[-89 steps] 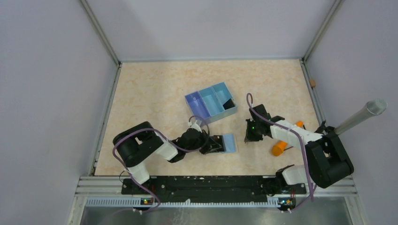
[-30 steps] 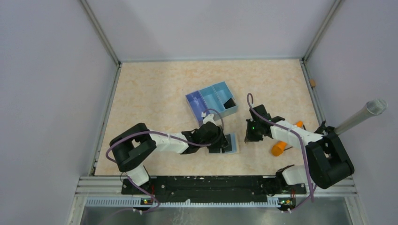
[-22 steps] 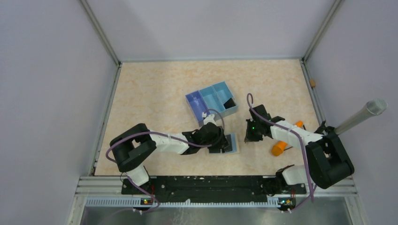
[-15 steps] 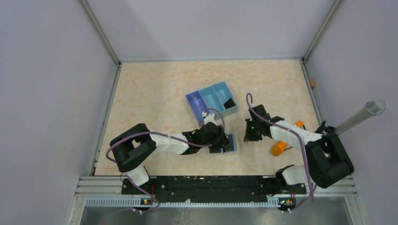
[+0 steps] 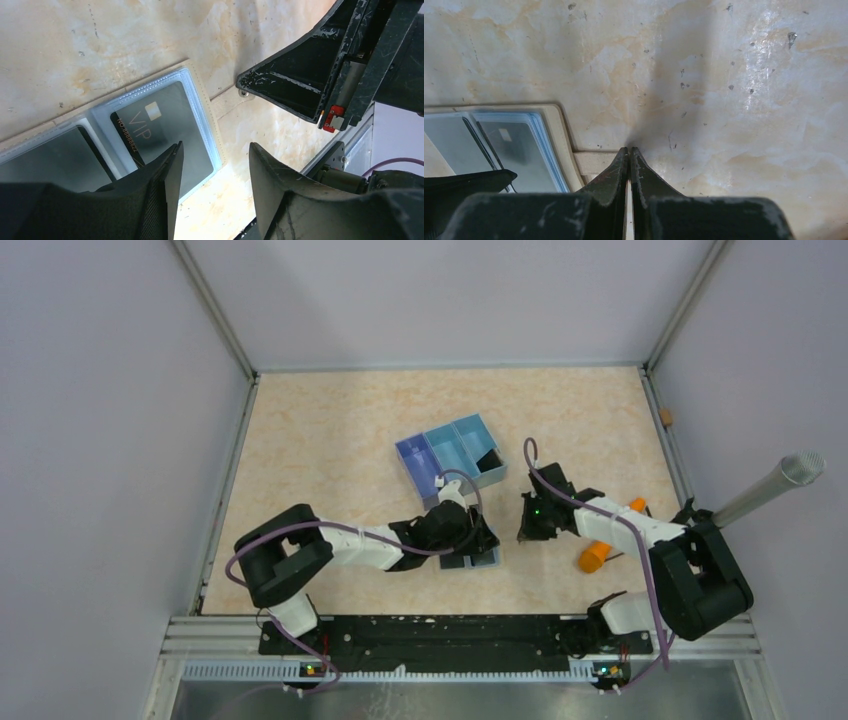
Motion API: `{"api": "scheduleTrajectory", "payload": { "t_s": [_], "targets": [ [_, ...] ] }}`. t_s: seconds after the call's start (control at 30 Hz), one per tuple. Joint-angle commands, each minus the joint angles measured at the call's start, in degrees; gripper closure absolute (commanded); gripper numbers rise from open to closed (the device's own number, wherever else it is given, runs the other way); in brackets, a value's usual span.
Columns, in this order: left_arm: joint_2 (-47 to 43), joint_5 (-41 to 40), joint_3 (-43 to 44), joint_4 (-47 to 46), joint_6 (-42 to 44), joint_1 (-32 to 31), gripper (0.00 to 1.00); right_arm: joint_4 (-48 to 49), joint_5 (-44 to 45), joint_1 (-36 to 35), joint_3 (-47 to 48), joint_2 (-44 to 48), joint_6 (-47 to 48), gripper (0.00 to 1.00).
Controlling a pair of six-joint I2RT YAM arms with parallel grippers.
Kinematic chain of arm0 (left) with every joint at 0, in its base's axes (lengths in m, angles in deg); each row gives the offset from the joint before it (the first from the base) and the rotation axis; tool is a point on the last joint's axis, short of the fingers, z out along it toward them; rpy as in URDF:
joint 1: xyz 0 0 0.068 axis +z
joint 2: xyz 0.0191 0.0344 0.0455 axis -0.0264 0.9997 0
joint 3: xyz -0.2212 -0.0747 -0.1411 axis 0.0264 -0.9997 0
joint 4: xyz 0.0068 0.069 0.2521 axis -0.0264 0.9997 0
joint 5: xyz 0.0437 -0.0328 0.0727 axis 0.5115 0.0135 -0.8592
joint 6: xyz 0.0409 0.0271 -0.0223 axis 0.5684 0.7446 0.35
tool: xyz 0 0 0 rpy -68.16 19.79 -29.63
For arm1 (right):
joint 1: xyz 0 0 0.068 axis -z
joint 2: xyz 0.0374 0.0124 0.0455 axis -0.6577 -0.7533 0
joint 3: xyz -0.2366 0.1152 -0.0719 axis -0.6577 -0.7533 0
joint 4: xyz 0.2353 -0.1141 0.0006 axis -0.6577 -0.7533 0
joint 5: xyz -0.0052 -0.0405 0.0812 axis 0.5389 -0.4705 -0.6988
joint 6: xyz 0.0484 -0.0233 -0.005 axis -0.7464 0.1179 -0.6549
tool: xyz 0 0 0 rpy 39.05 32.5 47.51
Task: Put the credit cards into the card holder
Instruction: Insert the credit card into the card holder.
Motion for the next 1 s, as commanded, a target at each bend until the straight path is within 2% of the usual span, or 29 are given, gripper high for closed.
{"api": "scheduleTrajectory", "payload": {
  "t_s": [0.0, 0.07, 0.13, 0.23, 0.4, 0.57, 0.77, 0.97],
  "targets": [
    [-4.9, -1.36, -0.08, 1.0, 1.7, -0.22, 0.42, -2.84, 3.22, -0.76, -0.14, 0.36, 0.54, 0.93],
    [-7.63, -2.5, -0.58, 4.64, 3.02, -0.21, 0.35, -4.52, 3.22, -0.91, 0.81, 2.44, 0.87, 0.73],
    [-10.54, -4.49, -0.84, 10.06, 4.04, -0.22, 0.31, -6.39, 5.64, -1.54, 1.9, 5.48, 1.26, 0.59],
    [-15.4, -8.18, -1.86, 19.05, 3.75, -0.12, 0.27, -8.72, 6.84, -3.42, 4.04, 9.51, 1.43, 0.53],
    [-20.55, -9.42, -6.06, 25.33, 3.44, 0.41, 0.26, -5.68, 1.07, -7.24, 3.89, 12.62, 0.31, 0.6],
    [-20.69, -8.46, -8.22, 26.97, 2.29, 1.08, 0.35, 3.39, -9.57, -8.07, -0.14, 10.34, -1.93, 0.74],
    [-20.02, -7.49, -10.61, 25.02, 0.81, 2.19, 0.38, 7.41, -10.7, -11.21, -1.17, 4.9, -3.22, 0.78],
    [-18.46, -6.65, -11.04, 23.57, 1.05, 2.83, 0.43, 5.84, -7.27, -11.37, -1.54, 1.14, -4.14, 0.79]
  ]
}}
